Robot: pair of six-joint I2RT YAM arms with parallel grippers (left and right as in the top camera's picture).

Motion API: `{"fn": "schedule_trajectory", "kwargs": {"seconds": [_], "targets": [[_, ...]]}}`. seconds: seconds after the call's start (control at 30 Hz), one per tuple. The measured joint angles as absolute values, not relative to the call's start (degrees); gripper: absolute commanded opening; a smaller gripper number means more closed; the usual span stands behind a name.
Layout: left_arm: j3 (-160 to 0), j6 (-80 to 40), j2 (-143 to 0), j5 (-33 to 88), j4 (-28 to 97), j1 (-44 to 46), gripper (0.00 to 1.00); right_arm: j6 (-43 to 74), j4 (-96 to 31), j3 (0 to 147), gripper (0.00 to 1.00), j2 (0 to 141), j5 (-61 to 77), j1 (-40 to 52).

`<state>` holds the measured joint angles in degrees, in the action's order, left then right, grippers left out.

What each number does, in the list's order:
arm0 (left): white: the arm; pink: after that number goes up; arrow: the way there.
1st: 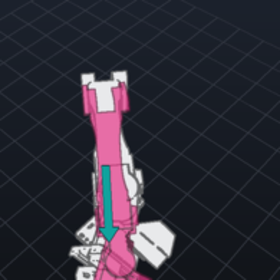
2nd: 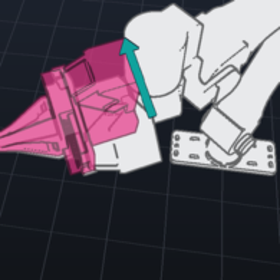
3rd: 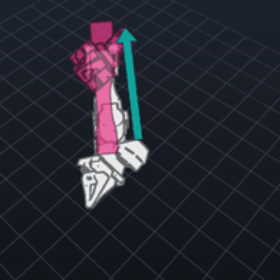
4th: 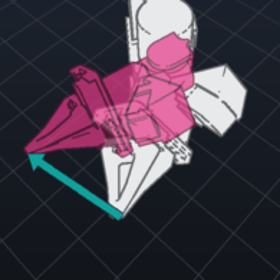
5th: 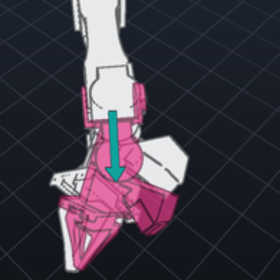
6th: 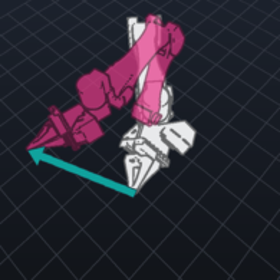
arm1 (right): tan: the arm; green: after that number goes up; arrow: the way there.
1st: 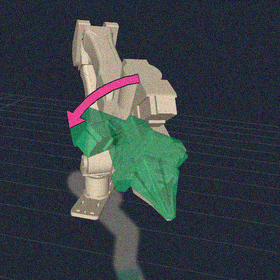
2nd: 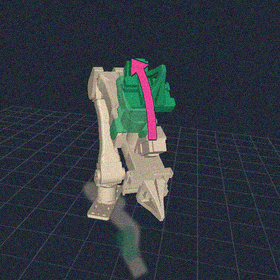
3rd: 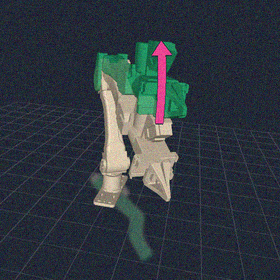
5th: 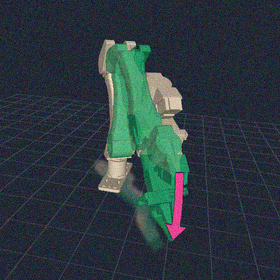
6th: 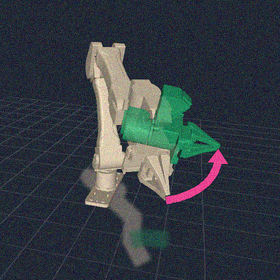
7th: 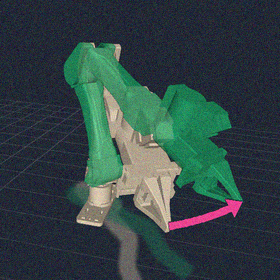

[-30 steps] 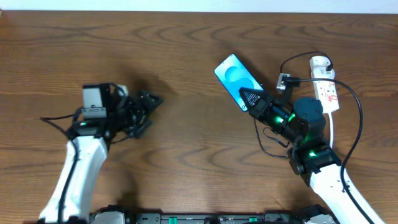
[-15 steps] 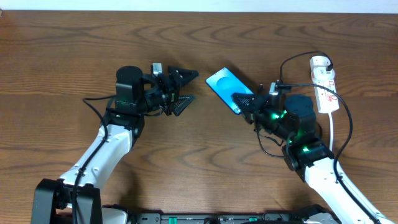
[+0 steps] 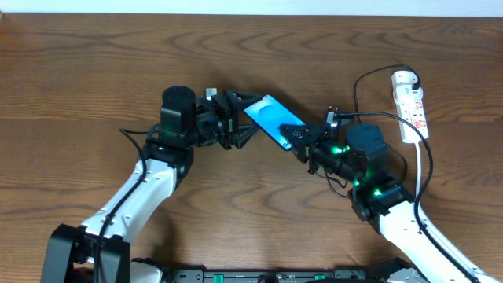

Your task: Plug charger to phone and switch on socket

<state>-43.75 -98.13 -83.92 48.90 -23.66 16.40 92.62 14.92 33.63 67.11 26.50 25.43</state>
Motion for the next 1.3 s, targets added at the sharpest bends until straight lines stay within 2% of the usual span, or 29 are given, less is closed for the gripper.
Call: {"fn": "schedule_trajectory", "kwargs": {"seconds": [0.33,0.53,0.7,0.83,1.07,1.23,1.3], "targets": [[-43.7,-100.5,-84.0,48.5,-27.0,17.4,0.46,97.4,16.1,33.6,0.01,67.1,24.8,26.2],[-43.6,-100.5,-84.3,48.5,-29.9,17.6,0.44,98.4,16.8,33.8,0.01,66.8,23.4,26.8],[-43.6,-100.5,-84.3,48.1,-30.5,17.8,0.38,99.2,17.6,33.8,0.01,66.7,21.6,27.6],[-43.6,-100.5,-84.3,47.2,-30.7,19.6,0.28,99.5,17.8,33.8,0.01,66.7,21.0,27.6],[-43.6,-100.5,-84.3,47.2,-31.2,20.1,0.26,99.7,19.5,33.8,0.01,66.7,21.0,28.7],[-43.6,-100.5,-84.3,47.2,-31.1,20.1,0.15,99.8,20.2,33.8,0.01,66.7,20.9,29.3],[-43.6,-100.4,-84.3,47.3,-31.1,20.2,0.15,99.9,20.4,33.8,0.02,66.6,20.8,29.3]]}}
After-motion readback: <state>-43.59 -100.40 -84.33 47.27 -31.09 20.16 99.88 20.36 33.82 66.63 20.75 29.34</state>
